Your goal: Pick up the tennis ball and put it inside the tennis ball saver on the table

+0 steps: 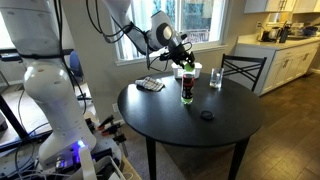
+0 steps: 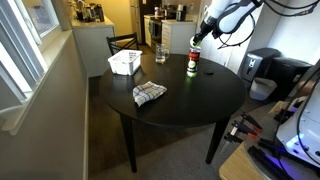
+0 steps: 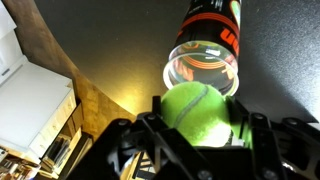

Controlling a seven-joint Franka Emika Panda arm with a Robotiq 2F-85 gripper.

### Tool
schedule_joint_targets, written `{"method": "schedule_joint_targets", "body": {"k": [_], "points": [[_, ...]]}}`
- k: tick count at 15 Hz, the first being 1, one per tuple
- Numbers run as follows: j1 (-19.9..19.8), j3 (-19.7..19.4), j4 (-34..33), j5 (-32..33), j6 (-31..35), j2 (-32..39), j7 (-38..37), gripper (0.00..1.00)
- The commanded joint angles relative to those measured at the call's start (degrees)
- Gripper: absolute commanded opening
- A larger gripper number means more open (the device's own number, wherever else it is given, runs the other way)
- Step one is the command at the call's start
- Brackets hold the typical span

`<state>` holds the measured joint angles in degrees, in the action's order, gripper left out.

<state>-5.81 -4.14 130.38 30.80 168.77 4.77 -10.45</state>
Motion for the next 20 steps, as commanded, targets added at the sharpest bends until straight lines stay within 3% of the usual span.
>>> {"method": "schedule_joint_targets", "body": {"k": [1, 11, 17, 18, 19, 20], "points": [[0.83, 0.12, -1.26, 0.84, 1.72, 2.42, -1.66, 0.39], [1.78, 0.12, -1.15, 0.43, 1.20, 2.04, -1.48, 0.39], [1.40, 1.37, 0.34, -3.09, 0.96, 1.48, -0.19, 0.39], [1.47, 1.29, 0.41, -3.01, 0.75, 1.35, -0.49, 0.77], [1.41, 1.38, 0.57, -3.33, 0.79, 1.32, -0.34, 0.91], [1.35, 1.45, 0.65, -3.64, 0.78, 1.28, -0.24, 0.95]]}}
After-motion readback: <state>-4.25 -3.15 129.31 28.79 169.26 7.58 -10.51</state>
